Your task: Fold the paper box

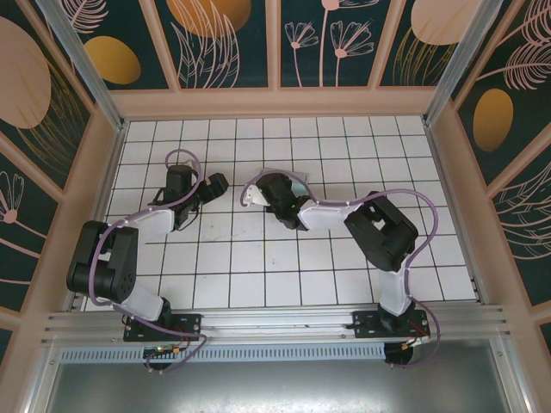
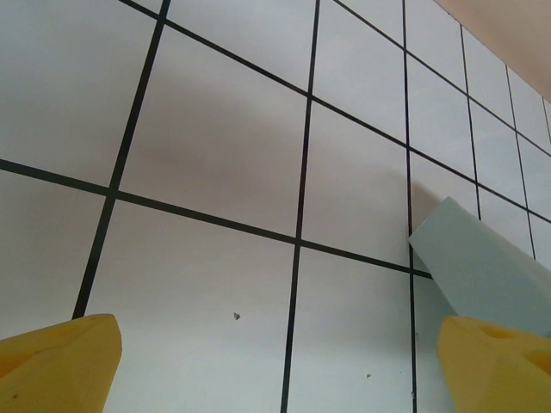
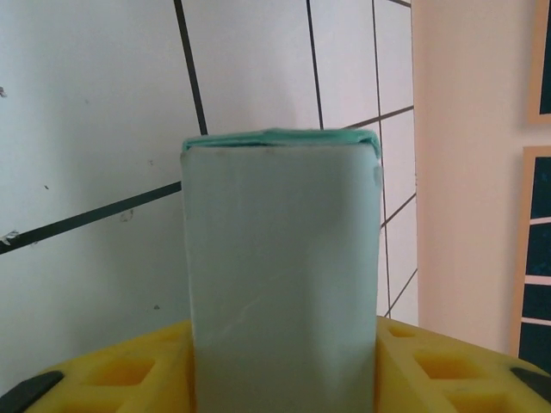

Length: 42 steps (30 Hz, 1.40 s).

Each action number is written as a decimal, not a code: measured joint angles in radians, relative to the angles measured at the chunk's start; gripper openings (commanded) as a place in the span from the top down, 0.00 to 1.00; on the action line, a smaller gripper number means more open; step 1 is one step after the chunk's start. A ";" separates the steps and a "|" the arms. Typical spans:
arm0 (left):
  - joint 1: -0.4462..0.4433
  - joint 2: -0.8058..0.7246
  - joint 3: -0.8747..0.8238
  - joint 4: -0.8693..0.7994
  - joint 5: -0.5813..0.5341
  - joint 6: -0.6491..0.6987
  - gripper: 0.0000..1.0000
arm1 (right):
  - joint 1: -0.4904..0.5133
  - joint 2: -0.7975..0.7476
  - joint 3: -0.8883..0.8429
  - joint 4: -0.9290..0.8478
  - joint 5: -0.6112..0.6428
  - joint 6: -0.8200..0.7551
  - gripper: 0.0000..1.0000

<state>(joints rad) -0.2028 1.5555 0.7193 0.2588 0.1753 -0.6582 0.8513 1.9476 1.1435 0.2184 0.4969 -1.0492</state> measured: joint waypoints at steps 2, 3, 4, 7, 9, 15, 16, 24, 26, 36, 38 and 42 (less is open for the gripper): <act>0.000 -0.001 0.000 0.000 0.000 0.000 0.06 | -0.002 0.004 -0.006 0.015 -0.001 0.005 0.33; 0.000 -0.002 0.000 0.000 0.000 0.000 0.06 | -0.003 0.004 -0.006 0.015 -0.006 0.006 0.27; 0.000 -0.002 0.000 0.000 0.000 0.000 0.06 | -0.005 0.004 -0.006 0.015 -0.011 0.015 0.19; 0.000 -0.005 0.000 0.000 0.000 0.003 0.06 | -0.016 0.004 -0.006 0.007 -0.042 0.040 0.01; 0.000 -0.012 -0.004 0.003 0.000 0.012 0.03 | -0.026 -0.003 -0.006 -0.016 -0.085 0.064 0.01; 0.000 -0.117 -0.074 0.073 -0.069 0.071 0.02 | -0.080 -0.127 -0.020 -0.119 -0.344 0.214 0.01; 0.000 -0.137 -0.081 0.083 -0.088 0.086 0.01 | -0.095 -0.159 -0.032 -0.116 -0.385 0.242 0.01; 0.001 -0.355 -0.306 0.369 -0.368 0.287 0.01 | -0.341 -0.504 -0.365 0.109 -0.611 0.563 0.01; 0.001 -0.385 -0.396 0.473 -0.451 0.360 0.01 | -0.430 -0.578 -0.471 0.164 -0.612 0.643 0.01; 0.021 -0.283 -0.468 0.724 -0.596 0.576 0.01 | -0.816 -0.706 -0.844 0.490 -0.475 0.924 0.01; 0.032 -0.242 -0.489 0.789 -0.592 0.607 0.01 | -0.865 -0.671 -0.892 0.582 -0.470 0.969 0.01; 0.111 -0.097 -0.519 0.939 -0.503 0.616 0.01 | -0.902 -0.601 -0.915 0.691 -0.473 1.025 0.01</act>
<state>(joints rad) -0.0917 1.4590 0.2005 1.1980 -0.3279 -0.0422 -0.0505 1.3464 0.2283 0.9096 0.0238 -0.0242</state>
